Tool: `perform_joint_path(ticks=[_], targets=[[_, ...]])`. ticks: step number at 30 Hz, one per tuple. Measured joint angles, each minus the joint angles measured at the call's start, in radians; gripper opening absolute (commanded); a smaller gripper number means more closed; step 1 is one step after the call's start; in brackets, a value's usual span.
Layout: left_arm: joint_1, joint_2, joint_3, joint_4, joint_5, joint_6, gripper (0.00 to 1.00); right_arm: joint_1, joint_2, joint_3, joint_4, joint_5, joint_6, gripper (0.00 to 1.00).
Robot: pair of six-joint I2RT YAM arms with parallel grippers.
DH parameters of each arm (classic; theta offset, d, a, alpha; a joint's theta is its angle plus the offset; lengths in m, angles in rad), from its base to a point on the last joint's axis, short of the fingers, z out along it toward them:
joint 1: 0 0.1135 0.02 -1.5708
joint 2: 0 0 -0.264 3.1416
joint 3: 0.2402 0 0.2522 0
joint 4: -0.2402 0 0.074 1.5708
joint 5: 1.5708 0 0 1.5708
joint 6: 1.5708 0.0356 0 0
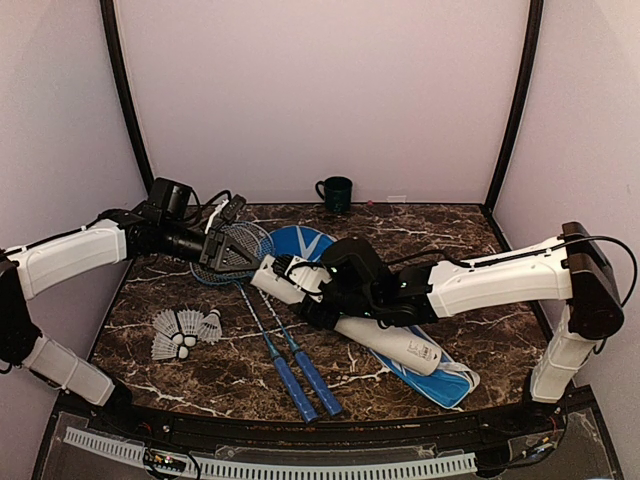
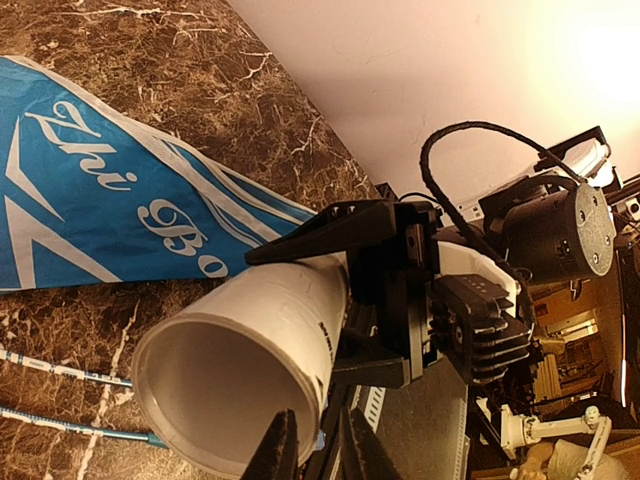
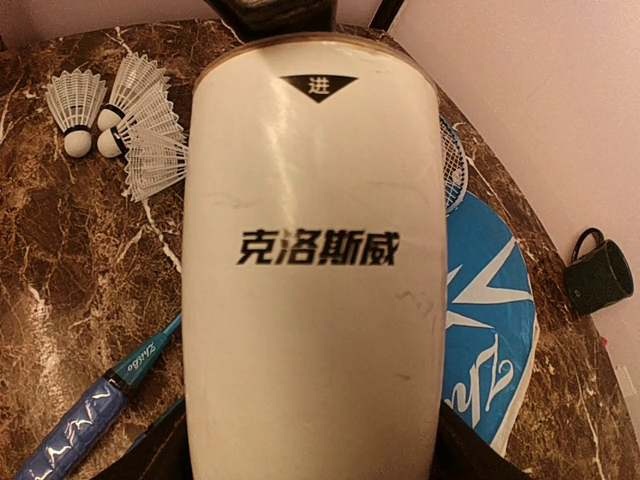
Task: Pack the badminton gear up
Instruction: Open the tube cap from the shuttle tube.
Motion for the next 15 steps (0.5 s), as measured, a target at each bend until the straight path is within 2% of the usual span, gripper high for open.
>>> perform_joint_path(ticks=[15], targets=[[0.0,0.003,0.0,0.0,0.001,-0.004,0.18,0.0,0.0,0.0,-0.005,0.0,0.0,0.67]])
